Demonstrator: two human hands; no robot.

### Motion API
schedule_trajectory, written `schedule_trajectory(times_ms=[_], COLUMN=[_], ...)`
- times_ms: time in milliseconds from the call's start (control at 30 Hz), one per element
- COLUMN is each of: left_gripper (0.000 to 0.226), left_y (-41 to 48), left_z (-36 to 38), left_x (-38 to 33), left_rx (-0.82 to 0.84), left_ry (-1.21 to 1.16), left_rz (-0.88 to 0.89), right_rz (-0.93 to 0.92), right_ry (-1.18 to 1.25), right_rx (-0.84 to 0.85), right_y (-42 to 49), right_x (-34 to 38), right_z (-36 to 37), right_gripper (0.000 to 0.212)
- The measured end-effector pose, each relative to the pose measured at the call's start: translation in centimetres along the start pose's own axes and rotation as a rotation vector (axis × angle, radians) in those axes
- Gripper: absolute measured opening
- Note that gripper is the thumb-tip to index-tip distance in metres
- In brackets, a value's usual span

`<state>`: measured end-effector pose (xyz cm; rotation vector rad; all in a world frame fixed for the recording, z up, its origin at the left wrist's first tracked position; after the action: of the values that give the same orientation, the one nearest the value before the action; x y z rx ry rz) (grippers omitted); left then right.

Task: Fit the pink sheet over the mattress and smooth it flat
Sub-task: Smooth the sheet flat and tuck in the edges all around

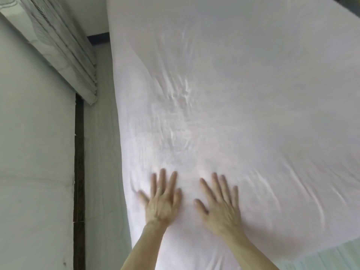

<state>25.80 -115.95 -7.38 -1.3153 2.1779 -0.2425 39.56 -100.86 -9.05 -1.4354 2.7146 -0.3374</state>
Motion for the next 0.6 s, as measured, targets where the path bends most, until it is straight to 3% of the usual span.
schedule_trajectory(times_ms=[167, 233, 367, 467, 533, 600], left_gripper=[0.058, 0.059, 0.062, 0.059, 0.062, 0.054], left_y=[-3.6, -2.7, 1.7, 3.1, 3.0, 2.5], left_z=[-2.9, -4.4, -3.4, 0.4, 3.6, 7.3], left_x=[5.8, 4.0, -6.8, -16.5, -20.0, -21.1], left_rx=[0.004, -0.078, -0.08, -0.063, 0.007, 0.064], left_ry=[-0.023, 0.11, 0.125, 0.09, 0.046, -0.026], left_rz=[-0.47, -0.426, 0.007, 0.211, 0.219, 0.091], right_rz=[0.427, 0.536, 0.344, 0.129, -0.011, -0.088], right_ry=[-0.069, -0.021, 0.02, 0.019, 0.026, 0.001], right_rx=[0.194, 0.242, 0.041, -0.077, -0.082, -0.021], right_y=[-3.7, -3.8, -1.8, 1.5, 3.6, 4.5], right_x=[-11.2, -12.5, -11.3, -10.7, -11.8, -16.3], right_z=[-0.6, -2.2, -4.4, -5.3, -5.3, -3.8], right_gripper=[0.08, 0.082, 0.066, 0.061, 0.057, 0.056])
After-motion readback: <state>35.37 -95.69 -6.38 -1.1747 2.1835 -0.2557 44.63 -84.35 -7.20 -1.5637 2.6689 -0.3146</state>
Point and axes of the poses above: each hand's wrist, its own y-axis towards the middle knuckle, its own z-axis out of the palm, x = y × z, the point moved 2 cm from there along y, towards the middle knuckle, and after that the axes turned 7 degrees about -y, right-handed, at the moved point
